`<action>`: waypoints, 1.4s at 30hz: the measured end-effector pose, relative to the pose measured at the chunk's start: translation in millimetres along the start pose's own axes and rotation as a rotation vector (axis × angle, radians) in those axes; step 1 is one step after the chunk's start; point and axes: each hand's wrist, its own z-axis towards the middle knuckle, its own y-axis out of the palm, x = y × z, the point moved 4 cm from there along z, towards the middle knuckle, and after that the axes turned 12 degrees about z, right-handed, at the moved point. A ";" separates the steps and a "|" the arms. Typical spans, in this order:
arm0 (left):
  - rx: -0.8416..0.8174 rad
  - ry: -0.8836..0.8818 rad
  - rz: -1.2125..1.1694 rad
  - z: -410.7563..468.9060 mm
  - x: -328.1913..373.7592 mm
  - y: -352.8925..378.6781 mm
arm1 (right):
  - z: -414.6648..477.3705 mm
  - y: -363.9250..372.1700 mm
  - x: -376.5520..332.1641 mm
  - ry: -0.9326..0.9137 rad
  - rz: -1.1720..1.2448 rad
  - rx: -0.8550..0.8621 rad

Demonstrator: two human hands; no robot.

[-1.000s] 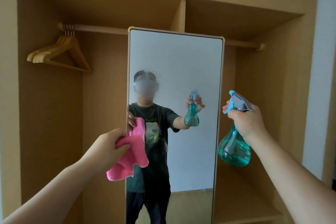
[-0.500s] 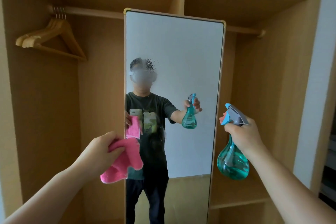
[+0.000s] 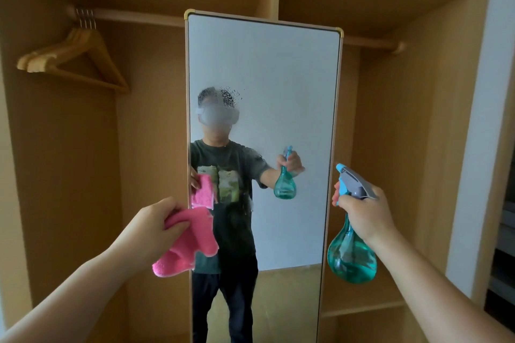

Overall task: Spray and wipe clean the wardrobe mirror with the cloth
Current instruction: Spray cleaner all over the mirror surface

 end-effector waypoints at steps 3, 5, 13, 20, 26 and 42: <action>-0.003 0.000 0.002 -0.6 0.0 -1.4 | -1.1 6.7 0.9 0.031 0.016 -0.073; -0.001 -0.003 0.004 -1.5 -0.4 -3.6 | -1.7 12.9 -0.4 0.029 0.025 -0.110; 0.001 -0.024 0.017 -11.3 -8.3 -13.8 | -2.0 38.7 -0.7 -0.008 0.033 -0.160; 0.005 -0.044 0.033 -17.1 -17.7 -22.3 | -7.4 52.8 1.4 -0.007 0.040 -0.138; 0.008 -0.049 0.050 -20.4 -18.6 -24.4 | -10.6 65.7 -3.6 0.001 0.105 -0.200; 0.023 -0.117 0.049 -33.3 -42.5 -37.2 | -30.3 126.2 -19.2 0.000 0.161 -0.306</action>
